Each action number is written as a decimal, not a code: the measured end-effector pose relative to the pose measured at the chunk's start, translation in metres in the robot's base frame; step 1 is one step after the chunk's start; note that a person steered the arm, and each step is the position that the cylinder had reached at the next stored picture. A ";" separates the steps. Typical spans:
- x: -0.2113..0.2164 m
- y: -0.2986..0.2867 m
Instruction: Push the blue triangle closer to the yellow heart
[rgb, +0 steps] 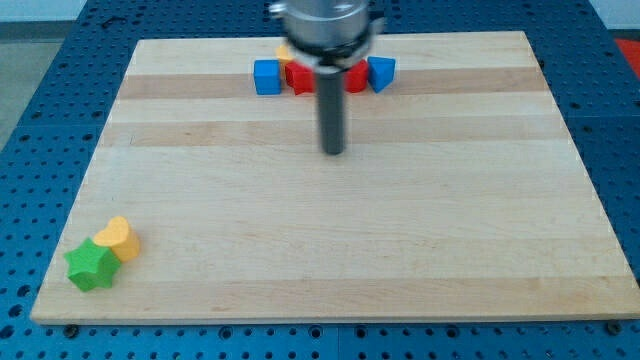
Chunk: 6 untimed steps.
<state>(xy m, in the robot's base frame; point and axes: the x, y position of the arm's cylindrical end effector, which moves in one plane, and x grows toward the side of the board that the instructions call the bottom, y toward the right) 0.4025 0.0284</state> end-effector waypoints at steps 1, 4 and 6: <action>-0.038 0.088; -0.159 0.151; -0.134 0.055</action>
<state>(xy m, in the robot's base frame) 0.2686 0.0835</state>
